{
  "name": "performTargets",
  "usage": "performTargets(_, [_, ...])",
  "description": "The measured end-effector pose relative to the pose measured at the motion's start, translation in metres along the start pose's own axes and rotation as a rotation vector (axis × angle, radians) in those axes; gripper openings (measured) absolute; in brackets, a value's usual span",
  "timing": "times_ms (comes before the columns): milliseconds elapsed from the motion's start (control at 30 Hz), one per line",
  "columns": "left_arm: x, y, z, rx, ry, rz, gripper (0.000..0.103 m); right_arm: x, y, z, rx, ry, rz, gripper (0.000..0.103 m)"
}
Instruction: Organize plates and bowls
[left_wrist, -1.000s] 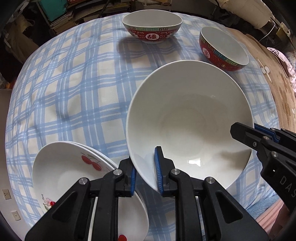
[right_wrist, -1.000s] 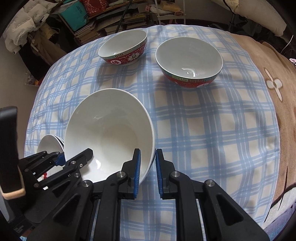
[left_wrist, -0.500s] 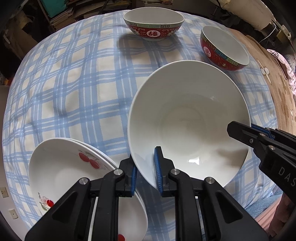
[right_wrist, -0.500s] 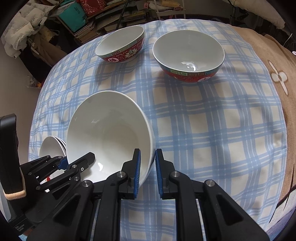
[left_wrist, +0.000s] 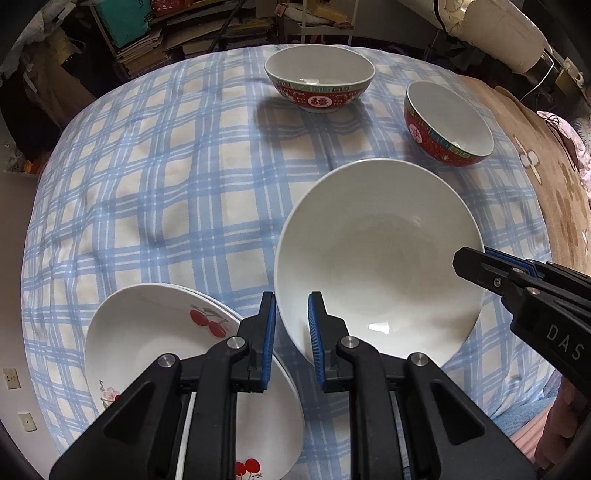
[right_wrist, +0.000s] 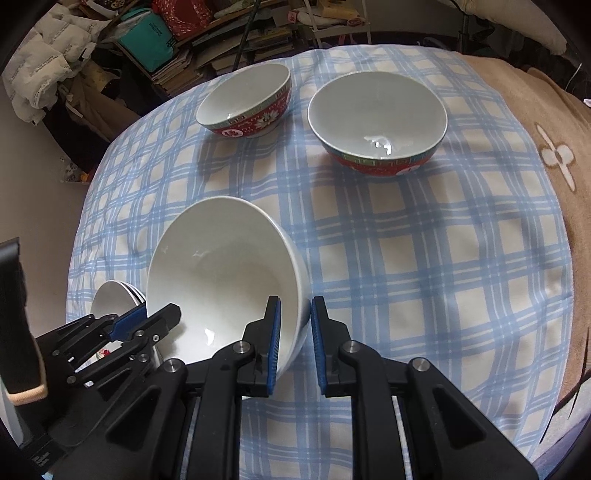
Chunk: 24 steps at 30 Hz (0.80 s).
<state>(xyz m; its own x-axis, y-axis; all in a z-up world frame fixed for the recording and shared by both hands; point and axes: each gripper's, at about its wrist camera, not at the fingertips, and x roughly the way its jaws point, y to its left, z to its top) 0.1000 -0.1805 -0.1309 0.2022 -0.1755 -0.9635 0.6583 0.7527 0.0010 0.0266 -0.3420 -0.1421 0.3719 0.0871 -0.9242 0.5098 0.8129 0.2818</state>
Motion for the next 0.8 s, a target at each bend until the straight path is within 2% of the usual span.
performTargets(67, [-0.006,0.0,0.002,-0.004,-0.001,0.018,0.019,-0.007,-0.001,0.003,0.006,-0.016,0.012,0.019])
performTargets(100, [-0.008,0.0,0.003,-0.008,0.002,0.025,0.02,-0.013,-0.002,0.005,0.01,-0.031,0.018,0.023])
performTargets(200, [-0.015,0.001,0.009,-0.02,0.0,0.033,0.026,-0.031,-0.008,0.013,0.026,-0.082,0.021,0.049])
performTargets(267, [-0.019,0.001,0.014,-0.022,-0.013,0.059,0.033,-0.043,-0.013,0.018,0.03,-0.116,0.017,0.058])
performTargets(333, [-0.025,-0.001,0.019,-0.013,-0.031,0.085,0.054,-0.054,-0.02,0.025,0.048,-0.146,0.0,0.067])
performTargets(433, [-0.036,-0.004,0.024,0.002,-0.07,0.108,0.064,-0.065,-0.033,0.034,0.086,-0.176,0.004,0.089])
performTargets(467, [-0.039,-0.006,0.026,0.006,-0.084,0.126,0.067,-0.068,-0.036,0.037,0.093,-0.18,0.009,0.09])
performTargets(533, [-0.043,-0.008,0.032,0.012,-0.1,0.155,0.082,-0.073,-0.042,0.045,0.096,-0.181,0.005,0.092])
performTargets(600, [-0.046,-0.008,0.038,0.005,-0.109,0.155,0.085,-0.077,-0.046,0.054,0.075,-0.185,-0.018,0.093])
performTargets(700, [-0.049,-0.006,0.05,-0.032,-0.113,0.118,0.087,-0.085,-0.053,0.064,0.057,-0.212,-0.056,0.098])
performTargets(800, [-0.05,-0.006,0.065,-0.068,-0.119,0.117,0.088,-0.09,-0.063,0.075,0.065,-0.227,-0.05,0.1])
